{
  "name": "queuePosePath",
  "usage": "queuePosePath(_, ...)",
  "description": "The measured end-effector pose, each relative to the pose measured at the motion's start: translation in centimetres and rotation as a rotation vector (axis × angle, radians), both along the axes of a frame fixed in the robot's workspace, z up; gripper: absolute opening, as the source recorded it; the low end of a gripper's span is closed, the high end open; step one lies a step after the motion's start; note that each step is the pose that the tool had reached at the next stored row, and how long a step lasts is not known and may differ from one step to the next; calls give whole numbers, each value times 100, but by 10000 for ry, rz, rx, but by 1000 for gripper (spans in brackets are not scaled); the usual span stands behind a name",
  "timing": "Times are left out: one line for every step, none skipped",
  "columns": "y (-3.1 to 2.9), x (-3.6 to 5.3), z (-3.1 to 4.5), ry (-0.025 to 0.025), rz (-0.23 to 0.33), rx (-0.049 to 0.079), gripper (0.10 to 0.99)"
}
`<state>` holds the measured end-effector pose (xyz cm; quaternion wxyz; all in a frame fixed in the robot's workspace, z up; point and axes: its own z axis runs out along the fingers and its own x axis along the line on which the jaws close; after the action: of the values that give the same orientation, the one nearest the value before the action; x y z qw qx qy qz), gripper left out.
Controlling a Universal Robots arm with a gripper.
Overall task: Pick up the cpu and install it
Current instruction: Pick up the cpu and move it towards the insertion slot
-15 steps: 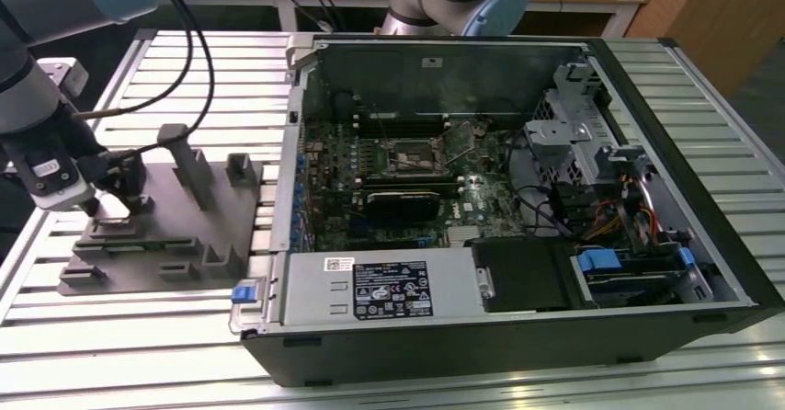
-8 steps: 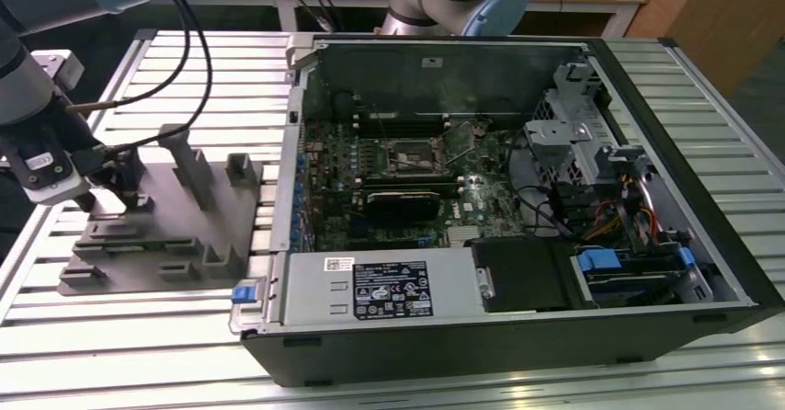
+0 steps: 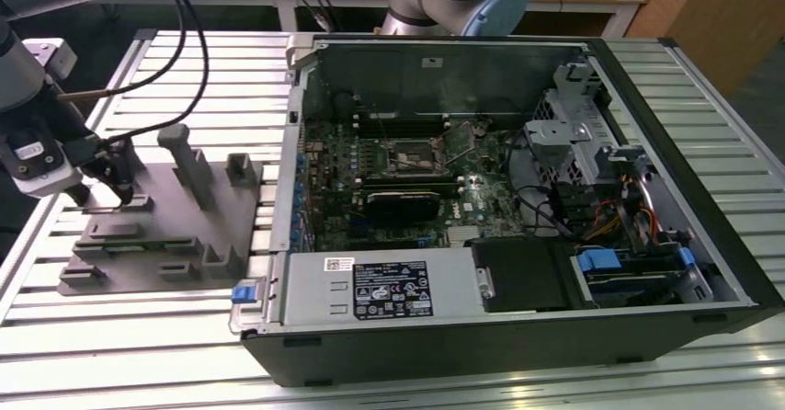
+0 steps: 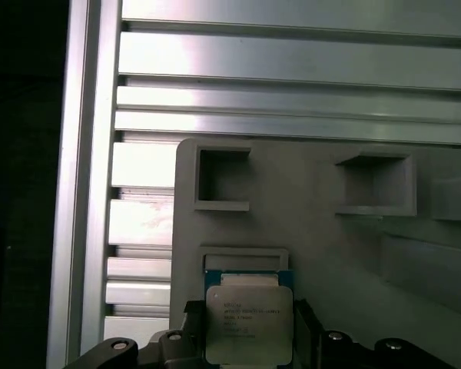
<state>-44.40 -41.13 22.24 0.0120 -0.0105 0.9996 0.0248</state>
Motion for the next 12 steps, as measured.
queuePosePath(0,0,19,1,0,0,545)
queuePosePath(1,0,37,0,-1,0,545)
queuePosePath(1,0,56,0,-1,0,545)
queuePosePath(2,0,74,0,0,0,545)
queuePosePath(2,0,92,0,0,0,545)
queuePosePath(2,0,110,1,-1,0,545)
queuePosePath(2,0,127,0,-1,0,545)
queuePosePath(2,0,145,1,-1,0,545)
queuePosePath(3,0,162,0,-1,0,545)
queuePosePath(3,0,180,0,0,0,545)
queuePosePath(3,0,198,0,-1,0,545)
queuePosePath(4,0,217,0,-1,0,545)
